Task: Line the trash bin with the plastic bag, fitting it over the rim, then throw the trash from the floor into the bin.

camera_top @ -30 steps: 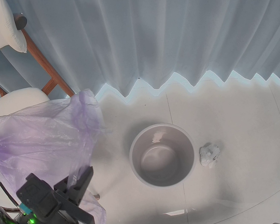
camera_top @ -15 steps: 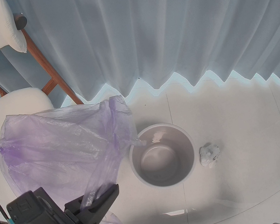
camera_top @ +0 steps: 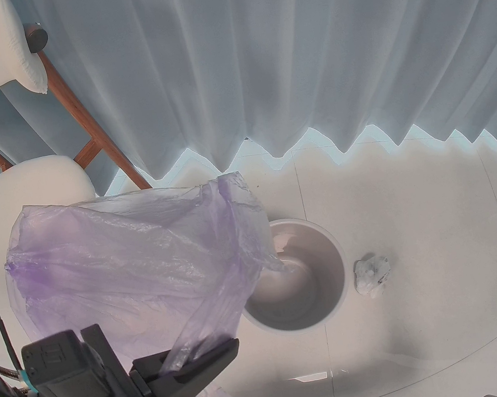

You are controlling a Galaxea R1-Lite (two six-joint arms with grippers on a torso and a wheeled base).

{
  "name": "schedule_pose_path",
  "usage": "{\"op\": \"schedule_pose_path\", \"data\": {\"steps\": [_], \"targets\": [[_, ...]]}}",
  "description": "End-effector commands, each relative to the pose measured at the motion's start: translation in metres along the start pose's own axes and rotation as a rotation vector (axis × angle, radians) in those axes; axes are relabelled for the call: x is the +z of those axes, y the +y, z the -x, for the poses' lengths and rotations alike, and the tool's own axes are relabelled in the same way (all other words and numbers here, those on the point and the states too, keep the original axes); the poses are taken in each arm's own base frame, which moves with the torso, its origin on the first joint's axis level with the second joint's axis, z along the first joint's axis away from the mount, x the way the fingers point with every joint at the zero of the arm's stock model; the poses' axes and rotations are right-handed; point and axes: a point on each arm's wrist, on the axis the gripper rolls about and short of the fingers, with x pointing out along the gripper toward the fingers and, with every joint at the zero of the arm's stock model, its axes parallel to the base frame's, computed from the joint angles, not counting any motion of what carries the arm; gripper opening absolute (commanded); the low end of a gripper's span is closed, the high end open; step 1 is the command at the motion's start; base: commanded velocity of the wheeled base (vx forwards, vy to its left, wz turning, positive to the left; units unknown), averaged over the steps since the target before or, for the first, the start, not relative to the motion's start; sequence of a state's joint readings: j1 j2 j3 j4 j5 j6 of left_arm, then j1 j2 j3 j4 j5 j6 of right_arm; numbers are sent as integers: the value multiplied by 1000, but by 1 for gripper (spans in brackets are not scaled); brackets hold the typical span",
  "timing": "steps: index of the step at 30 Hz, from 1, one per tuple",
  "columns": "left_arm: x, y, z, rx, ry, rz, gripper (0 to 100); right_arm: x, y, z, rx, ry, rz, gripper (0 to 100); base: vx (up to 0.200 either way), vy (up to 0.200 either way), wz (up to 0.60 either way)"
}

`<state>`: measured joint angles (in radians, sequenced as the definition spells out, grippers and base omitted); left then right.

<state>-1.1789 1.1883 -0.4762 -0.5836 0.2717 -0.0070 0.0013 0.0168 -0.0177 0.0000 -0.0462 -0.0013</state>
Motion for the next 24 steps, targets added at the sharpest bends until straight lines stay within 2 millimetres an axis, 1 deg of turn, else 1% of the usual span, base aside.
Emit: {"op": "schedule_pose_path", "data": {"steps": [1,5,6,8,15,17,19,20,21,24], "targets": [[3,20,7,10,-1,12,0,-5,0,0,0,2,0,100,0,0,0],[4,34,20,-13,6,16,0,-5,0,0,0,2,0,100,0,0,0],[4,34,20,-13,6,16,0,-5,0,0,0,2,0,100,0,0,0],[2,43,27,-25,8,26,0,-5,0,0,0,2,0,100,0,0,0],[1,54,39,-82,-20,68,0,-5,0,0,0,2,0,100,0,0,0],[-3,65,47,-98,-30,138,0,-5,0,0,0,2,0,100,0,0,0],[-5,73,52,-111,-34,157,0,-5,0,0,0,2,0,100,0,0,0],[-5,73,52,-111,-34,157,0,-5,0,0,0,2,0,100,0,0,0],[-4,84,55,-110,-42,171,0,-5,0,0,0,2,0,100,0,0,0],[2,92,59,-103,-59,203,0,-5,0,0,0,2,0,100,0,0,0]]}}
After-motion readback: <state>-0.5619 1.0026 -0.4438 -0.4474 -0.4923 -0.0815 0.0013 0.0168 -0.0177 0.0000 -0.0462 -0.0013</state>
